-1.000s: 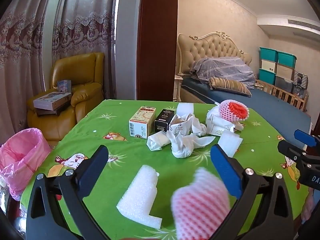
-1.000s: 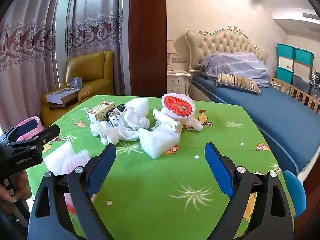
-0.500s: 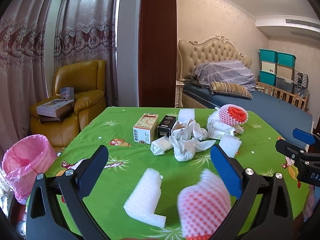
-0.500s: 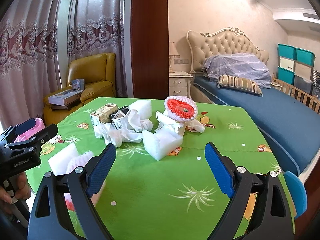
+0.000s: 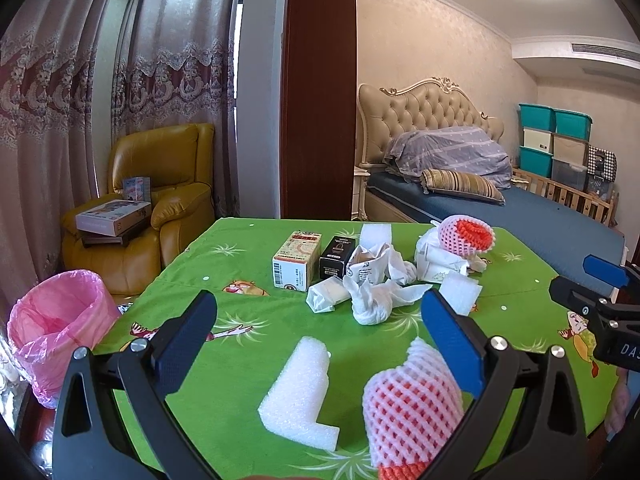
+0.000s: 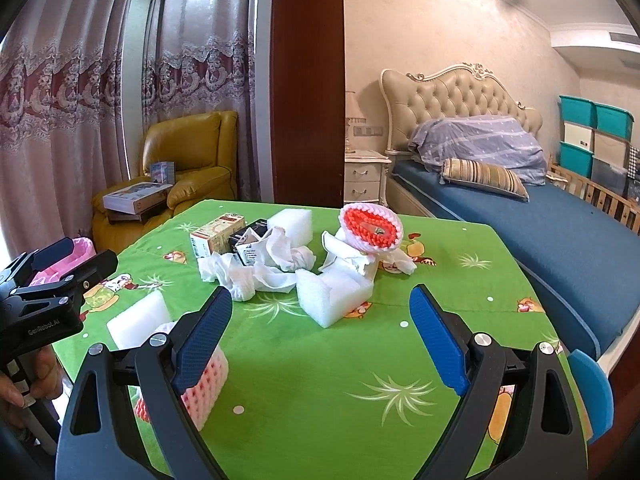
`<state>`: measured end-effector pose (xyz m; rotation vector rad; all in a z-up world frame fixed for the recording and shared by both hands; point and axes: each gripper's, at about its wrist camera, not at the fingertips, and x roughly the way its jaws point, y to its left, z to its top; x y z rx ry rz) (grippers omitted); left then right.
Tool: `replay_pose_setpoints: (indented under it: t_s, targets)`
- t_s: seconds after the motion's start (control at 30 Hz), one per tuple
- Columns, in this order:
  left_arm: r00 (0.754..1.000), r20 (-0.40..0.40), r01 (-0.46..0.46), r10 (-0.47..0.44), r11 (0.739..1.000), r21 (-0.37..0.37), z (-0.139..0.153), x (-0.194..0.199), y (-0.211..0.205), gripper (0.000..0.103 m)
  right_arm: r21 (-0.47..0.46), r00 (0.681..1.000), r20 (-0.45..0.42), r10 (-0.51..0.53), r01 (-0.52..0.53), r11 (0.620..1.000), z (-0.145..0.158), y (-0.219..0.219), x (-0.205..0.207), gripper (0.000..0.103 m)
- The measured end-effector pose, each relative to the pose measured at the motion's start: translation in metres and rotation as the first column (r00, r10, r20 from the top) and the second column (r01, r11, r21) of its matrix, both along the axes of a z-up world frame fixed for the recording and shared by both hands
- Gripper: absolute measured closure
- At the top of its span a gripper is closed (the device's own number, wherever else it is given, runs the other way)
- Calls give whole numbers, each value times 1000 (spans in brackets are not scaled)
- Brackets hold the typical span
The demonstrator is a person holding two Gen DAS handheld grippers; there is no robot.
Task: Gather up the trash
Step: 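Approach the white foam block with the left tool and the pink net with the right tool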
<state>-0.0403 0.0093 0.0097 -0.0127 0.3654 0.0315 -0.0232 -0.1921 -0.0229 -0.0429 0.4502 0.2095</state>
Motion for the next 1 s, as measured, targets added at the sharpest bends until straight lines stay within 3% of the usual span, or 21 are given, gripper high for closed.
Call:
replay_pose_setpoints:
  t_s: [1.0]
  targets:
    - [1000,11,-7,7,1000,4,-1,-5,4,4,7,1000,8,14,-14,1000,3,7,-1,18]
